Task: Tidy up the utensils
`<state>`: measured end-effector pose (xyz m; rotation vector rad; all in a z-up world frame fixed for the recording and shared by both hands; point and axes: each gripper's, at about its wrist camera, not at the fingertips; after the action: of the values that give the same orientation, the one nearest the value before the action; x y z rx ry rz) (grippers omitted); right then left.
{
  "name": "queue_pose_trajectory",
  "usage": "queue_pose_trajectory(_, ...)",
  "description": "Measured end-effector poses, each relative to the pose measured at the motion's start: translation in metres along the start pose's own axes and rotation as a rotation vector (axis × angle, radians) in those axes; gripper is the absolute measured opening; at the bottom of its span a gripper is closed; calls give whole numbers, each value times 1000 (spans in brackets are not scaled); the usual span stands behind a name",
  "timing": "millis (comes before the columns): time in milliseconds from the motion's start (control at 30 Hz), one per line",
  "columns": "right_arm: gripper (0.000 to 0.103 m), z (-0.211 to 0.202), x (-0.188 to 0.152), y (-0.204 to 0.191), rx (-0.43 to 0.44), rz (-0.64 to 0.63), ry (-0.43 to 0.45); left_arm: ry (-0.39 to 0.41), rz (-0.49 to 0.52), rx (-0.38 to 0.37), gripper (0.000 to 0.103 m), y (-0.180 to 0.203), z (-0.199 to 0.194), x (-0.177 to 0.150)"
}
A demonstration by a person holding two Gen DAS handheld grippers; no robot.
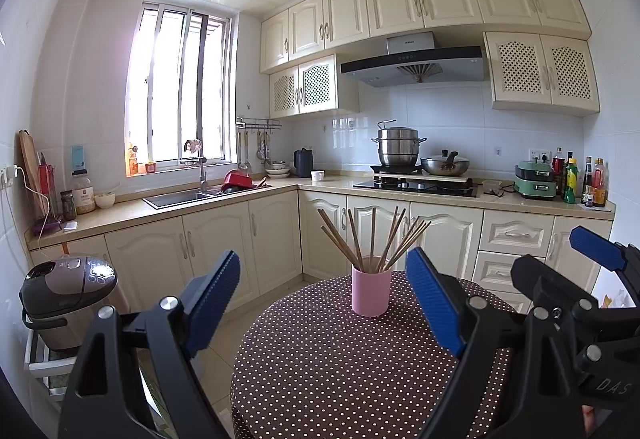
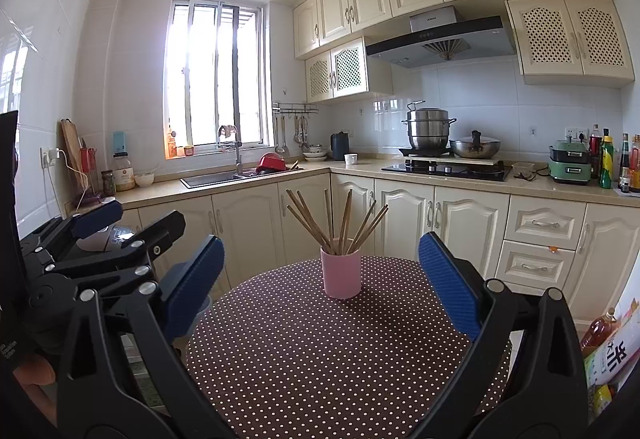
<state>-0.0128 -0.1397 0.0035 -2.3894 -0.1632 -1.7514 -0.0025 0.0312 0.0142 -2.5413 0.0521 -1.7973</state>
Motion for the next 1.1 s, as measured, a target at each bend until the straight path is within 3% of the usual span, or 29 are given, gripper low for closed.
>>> queue_pose_trajectory(1100,96,18,1,2,21,19,-30,-27,-4,3,84,6,14,1)
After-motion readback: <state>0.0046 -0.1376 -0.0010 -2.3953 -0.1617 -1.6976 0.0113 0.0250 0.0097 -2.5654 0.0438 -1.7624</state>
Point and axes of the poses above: each gripper's, at about its wrist camera, not at the fingertips, and z roughly the way its jaws point, y to its right, x to its top, and after that the axes turned 10 degrees about -y, right-handed
